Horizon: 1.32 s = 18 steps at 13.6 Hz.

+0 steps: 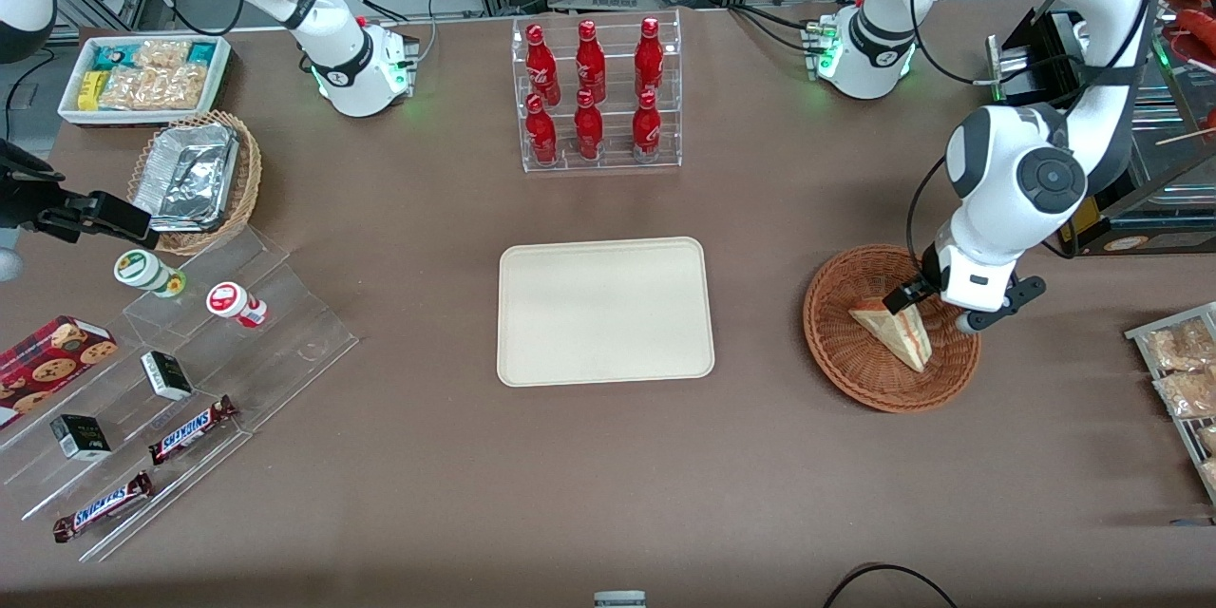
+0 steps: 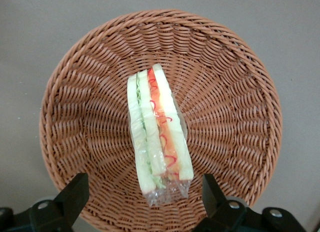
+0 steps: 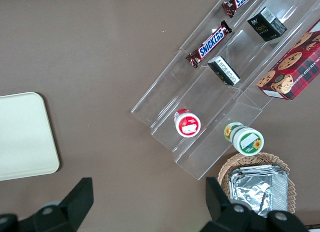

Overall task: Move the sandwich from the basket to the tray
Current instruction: 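Lower the open left gripper around the wrapped sandwich, then close the left gripper on the sandwich and lift it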

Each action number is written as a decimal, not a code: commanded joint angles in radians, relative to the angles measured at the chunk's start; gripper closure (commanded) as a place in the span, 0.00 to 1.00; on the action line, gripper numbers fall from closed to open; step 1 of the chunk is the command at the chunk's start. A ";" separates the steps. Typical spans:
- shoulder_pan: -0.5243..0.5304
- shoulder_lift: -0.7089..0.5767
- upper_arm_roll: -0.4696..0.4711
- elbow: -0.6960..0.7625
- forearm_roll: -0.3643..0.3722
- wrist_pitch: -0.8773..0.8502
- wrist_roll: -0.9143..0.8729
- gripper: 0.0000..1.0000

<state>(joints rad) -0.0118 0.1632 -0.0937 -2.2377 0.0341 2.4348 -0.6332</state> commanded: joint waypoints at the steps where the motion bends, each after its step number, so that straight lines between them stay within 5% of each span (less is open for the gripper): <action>1: 0.010 0.050 -0.009 -0.011 -0.005 0.085 -0.036 0.00; 3: 0.010 0.079 -0.009 -0.013 -0.005 0.122 -0.037 0.01; 4: 0.010 0.088 -0.009 -0.013 -0.005 0.127 -0.037 0.13; 5: 0.010 0.088 -0.009 -0.011 -0.005 0.125 -0.037 0.53; 6: 0.010 0.088 -0.009 -0.008 -0.005 0.124 -0.039 0.82; 7: 0.010 0.085 -0.009 -0.002 -0.005 0.116 -0.034 1.00; 9: 0.007 0.055 -0.009 0.019 0.000 0.049 -0.025 1.00; 13: -0.003 -0.020 -0.064 0.264 0.004 -0.384 -0.022 1.00; 18: -0.039 0.028 -0.237 0.555 0.027 -0.652 -0.022 1.00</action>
<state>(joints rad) -0.0257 0.1331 -0.2787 -1.7727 0.0408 1.8277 -0.6521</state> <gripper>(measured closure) 0.846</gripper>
